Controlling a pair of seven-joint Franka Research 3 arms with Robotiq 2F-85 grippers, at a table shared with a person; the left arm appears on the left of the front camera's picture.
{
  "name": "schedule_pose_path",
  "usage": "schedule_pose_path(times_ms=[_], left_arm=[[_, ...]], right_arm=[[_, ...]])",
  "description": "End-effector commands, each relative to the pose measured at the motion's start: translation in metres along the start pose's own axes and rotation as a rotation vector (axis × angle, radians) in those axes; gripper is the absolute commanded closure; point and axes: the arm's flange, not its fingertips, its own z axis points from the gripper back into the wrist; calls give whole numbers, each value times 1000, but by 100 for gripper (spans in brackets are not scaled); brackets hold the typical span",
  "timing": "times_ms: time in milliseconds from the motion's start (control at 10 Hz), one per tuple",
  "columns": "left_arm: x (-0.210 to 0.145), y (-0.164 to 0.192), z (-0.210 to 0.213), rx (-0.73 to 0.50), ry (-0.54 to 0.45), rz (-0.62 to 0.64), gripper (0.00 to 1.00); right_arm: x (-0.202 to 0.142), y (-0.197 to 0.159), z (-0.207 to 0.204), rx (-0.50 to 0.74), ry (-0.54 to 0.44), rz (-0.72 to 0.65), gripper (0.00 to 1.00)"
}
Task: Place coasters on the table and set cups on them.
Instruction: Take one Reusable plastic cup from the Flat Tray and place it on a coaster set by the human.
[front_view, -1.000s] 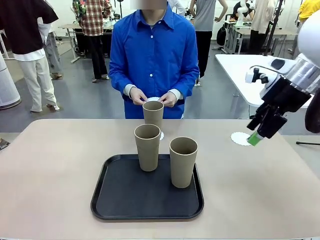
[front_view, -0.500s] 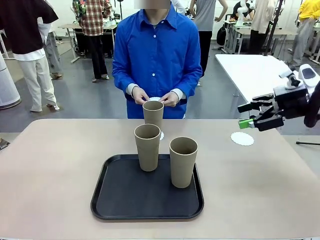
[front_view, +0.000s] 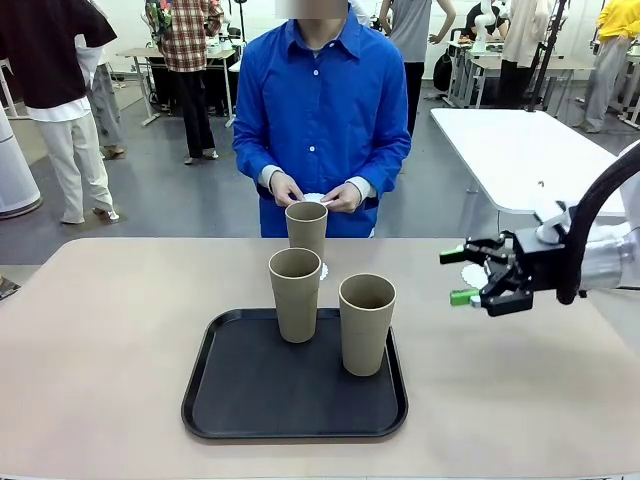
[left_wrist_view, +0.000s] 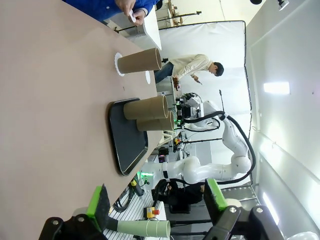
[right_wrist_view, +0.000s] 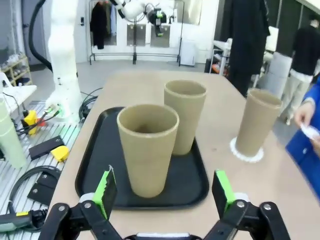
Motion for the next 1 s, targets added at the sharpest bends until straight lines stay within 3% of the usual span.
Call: schedule_pose_path(times_ms=[0,300,400,900], left_arm=[[1,-3,2,-6,-13,2,0],[1,-3,2,-6,-13,2,0],[1,-3,2,-6,-13,2,0],[1,-3,2,-6,-13,2,0]], right_arm=[[-13,12,-9,-22,37,-89,0],[-17,20,-12,-24,59,-142,0],[-28,0,-7,4,44,-85,0],[-27,-1,-7,3,51,-99,0]])
